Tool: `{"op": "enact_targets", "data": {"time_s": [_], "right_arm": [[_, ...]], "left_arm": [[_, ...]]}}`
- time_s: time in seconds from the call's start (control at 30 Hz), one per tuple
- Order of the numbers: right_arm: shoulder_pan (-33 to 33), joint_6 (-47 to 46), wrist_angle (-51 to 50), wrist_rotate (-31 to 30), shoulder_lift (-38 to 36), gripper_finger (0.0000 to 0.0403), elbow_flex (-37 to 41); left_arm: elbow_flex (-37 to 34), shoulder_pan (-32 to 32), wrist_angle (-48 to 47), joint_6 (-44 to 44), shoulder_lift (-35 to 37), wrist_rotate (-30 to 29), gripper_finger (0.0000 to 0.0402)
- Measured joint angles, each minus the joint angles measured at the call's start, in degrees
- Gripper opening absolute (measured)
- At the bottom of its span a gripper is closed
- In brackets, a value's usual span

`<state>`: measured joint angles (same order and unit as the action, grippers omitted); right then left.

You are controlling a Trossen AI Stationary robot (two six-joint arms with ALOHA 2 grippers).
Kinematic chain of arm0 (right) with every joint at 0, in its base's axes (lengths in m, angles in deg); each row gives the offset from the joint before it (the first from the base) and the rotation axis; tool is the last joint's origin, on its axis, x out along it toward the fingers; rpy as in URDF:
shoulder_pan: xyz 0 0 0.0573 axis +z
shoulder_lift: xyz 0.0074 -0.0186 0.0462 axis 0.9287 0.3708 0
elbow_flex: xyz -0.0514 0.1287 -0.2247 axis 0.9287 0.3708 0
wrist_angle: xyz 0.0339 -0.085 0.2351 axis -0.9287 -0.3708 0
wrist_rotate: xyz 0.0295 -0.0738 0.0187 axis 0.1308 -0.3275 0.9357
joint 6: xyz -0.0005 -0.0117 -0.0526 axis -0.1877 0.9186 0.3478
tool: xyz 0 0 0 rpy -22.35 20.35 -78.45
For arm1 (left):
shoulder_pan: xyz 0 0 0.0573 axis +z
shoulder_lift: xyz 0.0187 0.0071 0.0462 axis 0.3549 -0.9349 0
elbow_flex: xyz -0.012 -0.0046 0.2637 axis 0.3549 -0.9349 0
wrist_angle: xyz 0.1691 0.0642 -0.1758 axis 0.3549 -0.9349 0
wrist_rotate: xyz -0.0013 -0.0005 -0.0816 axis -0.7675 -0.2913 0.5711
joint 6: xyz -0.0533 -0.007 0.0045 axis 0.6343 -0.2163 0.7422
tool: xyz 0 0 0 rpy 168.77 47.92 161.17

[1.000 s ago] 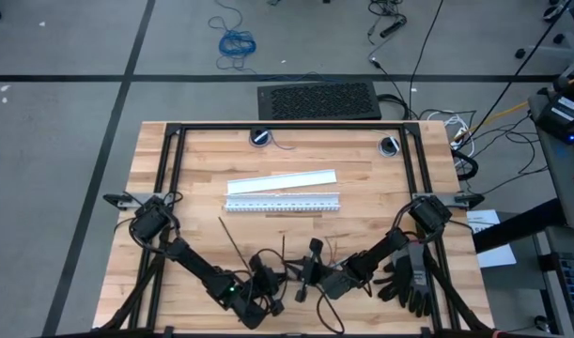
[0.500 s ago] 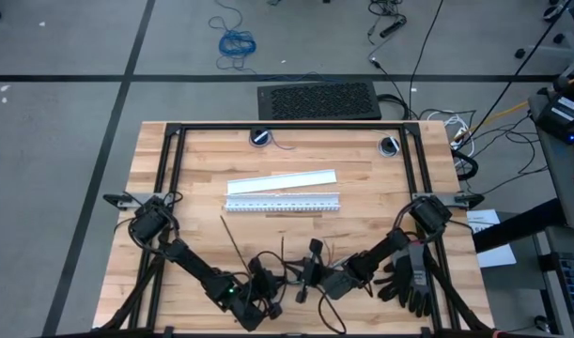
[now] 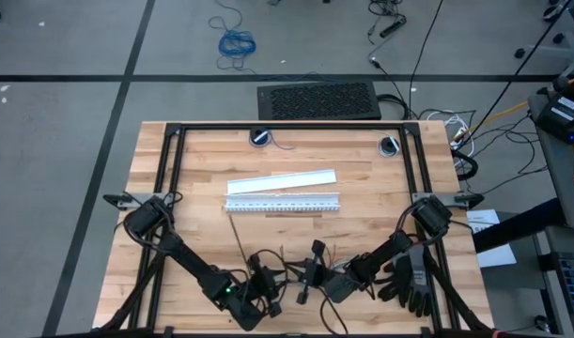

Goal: Ziptie cables
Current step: Wrap the black zip tie around the colored cable wires

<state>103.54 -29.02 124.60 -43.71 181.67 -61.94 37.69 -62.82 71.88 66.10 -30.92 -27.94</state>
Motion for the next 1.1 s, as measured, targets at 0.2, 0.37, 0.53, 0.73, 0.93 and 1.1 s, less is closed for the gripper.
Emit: {"op": "enact_targets", "data": {"time_s": [0.2, 0.37, 0.53, 0.73, 0.93, 1.1], "right_arm": [[0.43, -1.10, -1.17, 0.26, 0.09, 0.0000, 0.00], [0.71, -0.45, -0.29, -1.21, 0.14, 0.0000, 0.00], [0.75, 0.37, 1.37, -2.41, 0.20, 0.0000, 0.02], [0.75, 0.65, 3.56, -2.24, 0.20, 0.0000, 0.02], [0.75, 1.30, 3.54, -2.07, 0.22, 0.0000, 0.02], [0.30, 1.52, 3.61, -1.40, 0.24, 0.0000, 0.02]], "left_arm": [[0.00, 0.43, 0.10, 4.74, 0.00, -1.94, 0.0112], [0.00, 0.56, 0.18, 8.55, -0.20, -0.51, 0.0090], [0.00, 0.54, 0.06, 12.76, -0.28, 1.96, 0.0088], [0.00, 0.60, -2.74, 17.94, -0.28, 2.11, 0.0088], [-0.04, 0.72, -10.20, 24.81, -0.31, 2.13, 0.0088], [-0.04, 1.12, -7.44, 23.73, -0.31, 0.71, 0.0088]]}}
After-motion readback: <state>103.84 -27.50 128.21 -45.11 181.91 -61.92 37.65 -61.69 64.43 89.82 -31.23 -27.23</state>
